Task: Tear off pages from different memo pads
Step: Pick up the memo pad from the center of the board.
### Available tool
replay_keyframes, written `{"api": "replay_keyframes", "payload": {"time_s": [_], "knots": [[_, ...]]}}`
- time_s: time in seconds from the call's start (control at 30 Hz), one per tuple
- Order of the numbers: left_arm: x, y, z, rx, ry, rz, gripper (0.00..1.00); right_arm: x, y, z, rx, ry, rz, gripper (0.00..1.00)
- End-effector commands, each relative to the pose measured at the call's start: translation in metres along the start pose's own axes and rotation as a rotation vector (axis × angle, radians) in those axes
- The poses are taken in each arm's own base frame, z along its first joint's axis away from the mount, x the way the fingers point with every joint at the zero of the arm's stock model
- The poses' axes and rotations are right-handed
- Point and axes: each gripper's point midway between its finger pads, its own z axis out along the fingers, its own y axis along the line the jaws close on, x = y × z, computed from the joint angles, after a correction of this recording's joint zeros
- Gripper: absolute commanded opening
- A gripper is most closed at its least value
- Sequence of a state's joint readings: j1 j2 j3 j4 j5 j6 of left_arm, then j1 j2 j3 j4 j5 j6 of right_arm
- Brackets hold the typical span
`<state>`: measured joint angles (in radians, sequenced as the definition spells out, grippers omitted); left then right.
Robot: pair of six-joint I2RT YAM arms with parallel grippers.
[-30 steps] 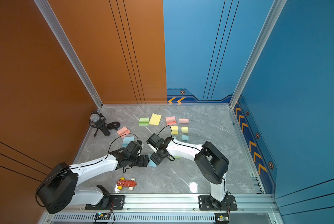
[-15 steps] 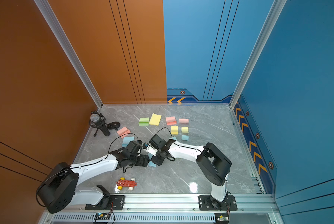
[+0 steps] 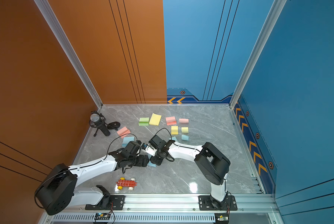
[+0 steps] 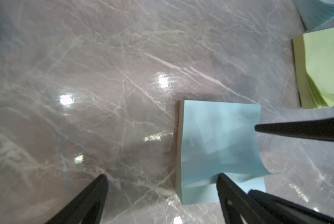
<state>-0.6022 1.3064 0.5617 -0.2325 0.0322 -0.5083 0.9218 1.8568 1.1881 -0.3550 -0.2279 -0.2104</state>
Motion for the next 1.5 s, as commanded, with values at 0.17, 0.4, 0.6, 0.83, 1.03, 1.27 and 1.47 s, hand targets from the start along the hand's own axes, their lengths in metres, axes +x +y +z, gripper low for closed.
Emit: {"api": "replay_keyframes", "payload": {"time_s": [0.17, 0.4, 0.6, 0.83, 1.03, 1.27, 1.47], "knots": [[0.008, 0.017, -0.003, -0.043, -0.005, -0.049, 0.91, 0.013, -0.005, 0.014, 0.012, 0.044, 0.014, 0.43], [0.001, 0.040, -0.030, -0.083, -0.169, -0.160, 0.93, 0.009, -0.009, 0.005, 0.044, 0.066, -0.018, 0.40], [0.000, 0.050, -0.052, -0.062, -0.288, -0.200, 0.91, 0.003, -0.004, 0.012, 0.089, 0.121, -0.136, 0.40], [0.005, 0.049, -0.050, -0.054, -0.250, -0.197, 0.91, -0.007, -0.010, 0.012, 0.169, 0.217, -0.224, 0.31], [0.009, 0.045, -0.048, -0.030, -0.228, -0.173, 0.91, -0.010, -0.017, -0.003, 0.200, 0.236, -0.252, 0.08], [0.003, 0.023, -0.056, 0.078, -0.222, -0.136, 0.91, -0.037, -0.021, -0.046, 0.190, 0.140, -0.227, 0.00], [-0.017, -0.043, -0.088, 0.418, -0.320, -0.042, 0.93, -0.055, -0.014, -0.115, 0.153, -0.022, -0.327, 0.00]]}}
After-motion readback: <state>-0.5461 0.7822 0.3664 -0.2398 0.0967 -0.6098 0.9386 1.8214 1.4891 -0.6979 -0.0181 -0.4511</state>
